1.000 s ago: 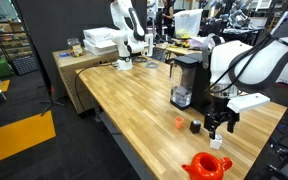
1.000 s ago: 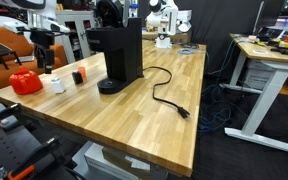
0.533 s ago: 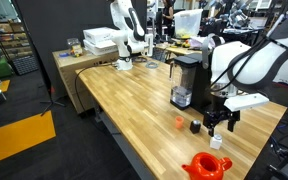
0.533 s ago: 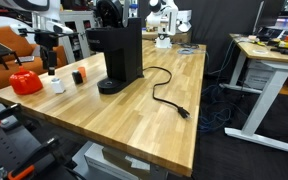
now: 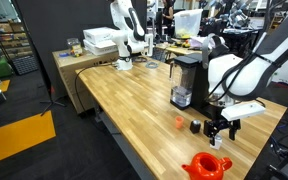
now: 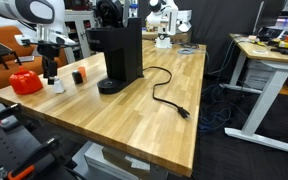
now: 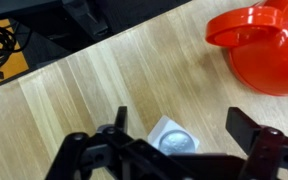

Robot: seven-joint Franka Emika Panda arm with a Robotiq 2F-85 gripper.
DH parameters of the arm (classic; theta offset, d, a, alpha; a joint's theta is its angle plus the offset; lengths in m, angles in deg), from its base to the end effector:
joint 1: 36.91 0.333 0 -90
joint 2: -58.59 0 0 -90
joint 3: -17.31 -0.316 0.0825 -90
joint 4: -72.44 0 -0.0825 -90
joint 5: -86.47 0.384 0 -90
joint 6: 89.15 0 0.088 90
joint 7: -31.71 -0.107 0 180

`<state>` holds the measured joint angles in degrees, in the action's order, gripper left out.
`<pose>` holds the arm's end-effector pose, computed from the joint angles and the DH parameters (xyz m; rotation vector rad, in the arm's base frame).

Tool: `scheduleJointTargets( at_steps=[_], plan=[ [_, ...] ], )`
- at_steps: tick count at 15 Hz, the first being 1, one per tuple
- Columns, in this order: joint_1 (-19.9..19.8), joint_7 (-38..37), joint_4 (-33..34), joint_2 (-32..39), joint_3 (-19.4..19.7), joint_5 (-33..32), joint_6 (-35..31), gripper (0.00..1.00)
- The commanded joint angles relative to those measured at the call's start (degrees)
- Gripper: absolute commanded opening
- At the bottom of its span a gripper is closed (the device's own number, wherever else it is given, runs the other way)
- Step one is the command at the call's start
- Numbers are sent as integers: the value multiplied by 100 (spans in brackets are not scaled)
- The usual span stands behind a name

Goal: Pick up the white bottle and put it in the orange plastic kettle

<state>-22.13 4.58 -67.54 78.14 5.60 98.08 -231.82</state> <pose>0.3994 0.2062 0.1476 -3.0654 0.2955 0.5219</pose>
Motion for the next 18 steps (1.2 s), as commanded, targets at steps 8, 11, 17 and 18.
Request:
scheduleJointTargets(
  at_steps=[8,11,17,18],
  plan=[
    [251,-329,388,339,365,-153,-30,100],
    [261,-357,401,379,387,-158,-15,100],
    [257,-337,455,419,429,-157,11,60],
    [258,-338,461,416,431,-158,12,53]
  ],
)
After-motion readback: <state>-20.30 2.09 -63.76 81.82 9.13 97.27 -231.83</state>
